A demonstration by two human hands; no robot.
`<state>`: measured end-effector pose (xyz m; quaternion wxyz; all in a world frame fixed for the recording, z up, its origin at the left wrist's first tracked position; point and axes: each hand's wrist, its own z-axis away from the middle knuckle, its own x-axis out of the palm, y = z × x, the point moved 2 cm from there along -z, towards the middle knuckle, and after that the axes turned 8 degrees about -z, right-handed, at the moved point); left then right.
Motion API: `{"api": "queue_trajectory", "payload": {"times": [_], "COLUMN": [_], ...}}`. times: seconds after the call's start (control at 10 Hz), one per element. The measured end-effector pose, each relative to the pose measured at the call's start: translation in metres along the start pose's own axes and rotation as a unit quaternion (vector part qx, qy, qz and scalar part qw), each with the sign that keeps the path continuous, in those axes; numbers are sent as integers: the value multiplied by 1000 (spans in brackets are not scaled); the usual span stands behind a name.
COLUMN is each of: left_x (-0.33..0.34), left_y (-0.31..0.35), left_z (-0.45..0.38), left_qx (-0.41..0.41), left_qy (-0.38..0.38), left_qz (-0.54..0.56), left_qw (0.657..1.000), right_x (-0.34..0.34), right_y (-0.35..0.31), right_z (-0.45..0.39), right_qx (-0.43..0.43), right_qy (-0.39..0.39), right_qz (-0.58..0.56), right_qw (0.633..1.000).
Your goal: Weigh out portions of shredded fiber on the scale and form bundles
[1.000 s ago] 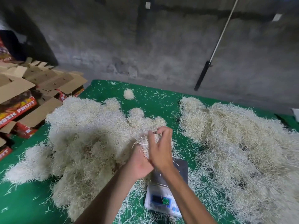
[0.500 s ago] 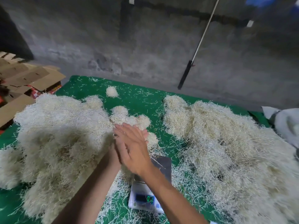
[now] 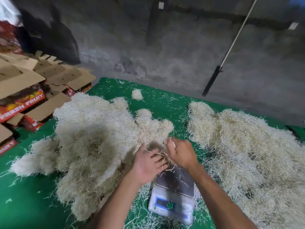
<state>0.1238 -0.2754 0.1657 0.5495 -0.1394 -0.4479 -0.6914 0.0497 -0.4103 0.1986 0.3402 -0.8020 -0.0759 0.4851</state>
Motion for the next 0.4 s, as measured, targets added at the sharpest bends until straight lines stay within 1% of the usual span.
{"api": "queue_trajectory", "payload": {"times": [0.1,0.2,0.3,0.4], "left_x": [-35,-63,-69,-79], "left_y": [7,12,11,3], "left_z": [-1,4,21,37], "left_qx": [43,64,85,88], "left_qy": [20,36,63,77], "left_qz": [20,31,31,36], "left_qw": [999,997,994,992], "right_x": [-47,-63,-42,40], "right_y": [-42,-84,-109,-84], "right_z": [-36,-77,-111,-91], "right_qx": [-162,-260,-175,33], "right_qy": [178,288,290,-94], "right_qz": [-21,-78,-75,85], "right_qw": [970,919,938,991]}}
